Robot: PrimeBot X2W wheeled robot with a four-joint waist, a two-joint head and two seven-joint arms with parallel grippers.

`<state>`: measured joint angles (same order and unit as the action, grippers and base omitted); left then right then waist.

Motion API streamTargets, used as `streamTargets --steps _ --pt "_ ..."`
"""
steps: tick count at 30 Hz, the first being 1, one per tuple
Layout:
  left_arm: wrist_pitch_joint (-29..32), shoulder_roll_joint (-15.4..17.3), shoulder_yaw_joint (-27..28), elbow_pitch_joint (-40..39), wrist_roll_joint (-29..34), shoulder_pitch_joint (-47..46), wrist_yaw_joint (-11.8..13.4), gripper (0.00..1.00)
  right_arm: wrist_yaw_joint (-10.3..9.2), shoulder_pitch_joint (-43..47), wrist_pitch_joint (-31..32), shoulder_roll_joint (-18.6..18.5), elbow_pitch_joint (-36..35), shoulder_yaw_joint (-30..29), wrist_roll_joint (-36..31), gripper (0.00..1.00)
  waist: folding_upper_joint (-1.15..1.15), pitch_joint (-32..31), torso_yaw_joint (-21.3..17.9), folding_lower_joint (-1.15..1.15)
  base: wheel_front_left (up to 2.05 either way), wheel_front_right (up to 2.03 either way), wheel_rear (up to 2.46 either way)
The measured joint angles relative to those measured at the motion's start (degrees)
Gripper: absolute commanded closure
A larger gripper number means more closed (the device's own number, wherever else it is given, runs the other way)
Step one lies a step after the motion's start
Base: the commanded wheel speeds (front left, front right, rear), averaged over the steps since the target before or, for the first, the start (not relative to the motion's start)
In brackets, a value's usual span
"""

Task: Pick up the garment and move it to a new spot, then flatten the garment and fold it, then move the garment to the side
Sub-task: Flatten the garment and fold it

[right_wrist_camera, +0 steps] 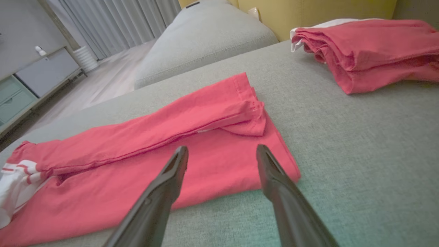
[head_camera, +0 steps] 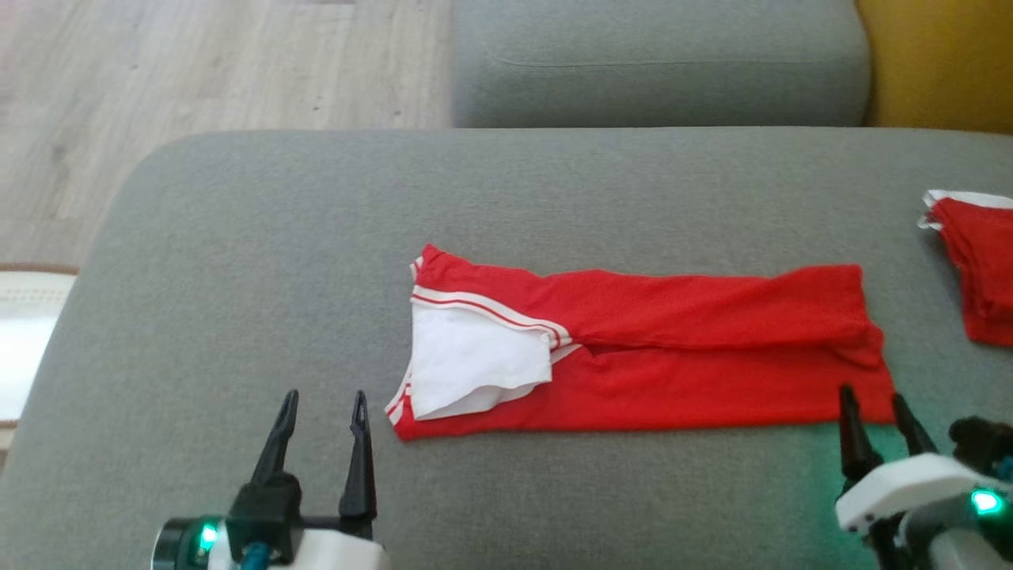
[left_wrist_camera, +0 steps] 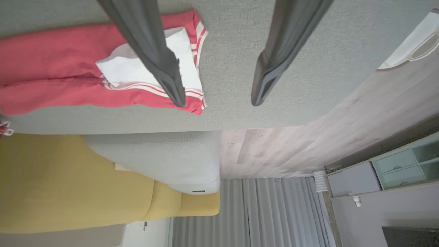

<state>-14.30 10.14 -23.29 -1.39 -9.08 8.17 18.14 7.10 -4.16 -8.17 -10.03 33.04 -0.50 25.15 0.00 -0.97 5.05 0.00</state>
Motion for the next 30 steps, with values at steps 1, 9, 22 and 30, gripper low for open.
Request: streamTargets --steps 1,9,22,30 --pt "0.0 0.0 0.0 0.0 0.0 0.0 0.0 0.0 0.0 0.0 0.0 0.0 0.0 0.0 0.0 0.0 0.0 0.0 0.0 0.0 0.0 0.0 0.0" --pt "0.0 -2.8 -0.2 0.4 4.0 0.4 -1.9 0.0 0.01 -9.9 8.9 -3.3 7.9 -7.4 -1.4 0.0 0.0 2.8 2.8 0.0 0.0 0.0 0.0" --pt "0.0 -5.1 -0.7 1.7 6.5 -3.7 -3.0 0.0 0.01 -19.1 19.6 -6.3 16.3 -10.8 -5.6 0.0 0.0 9.2 4.7 0.01 0.0 0.0 0.0" --pt "0.0 -5.4 -1.0 2.0 7.0 -3.9 -3.0 0.0 0.01 -19.9 21.9 -5.1 16.3 -12.7 -6.6 0.0 0.0 9.8 4.3 0.01 0.0 0.0 0.0"
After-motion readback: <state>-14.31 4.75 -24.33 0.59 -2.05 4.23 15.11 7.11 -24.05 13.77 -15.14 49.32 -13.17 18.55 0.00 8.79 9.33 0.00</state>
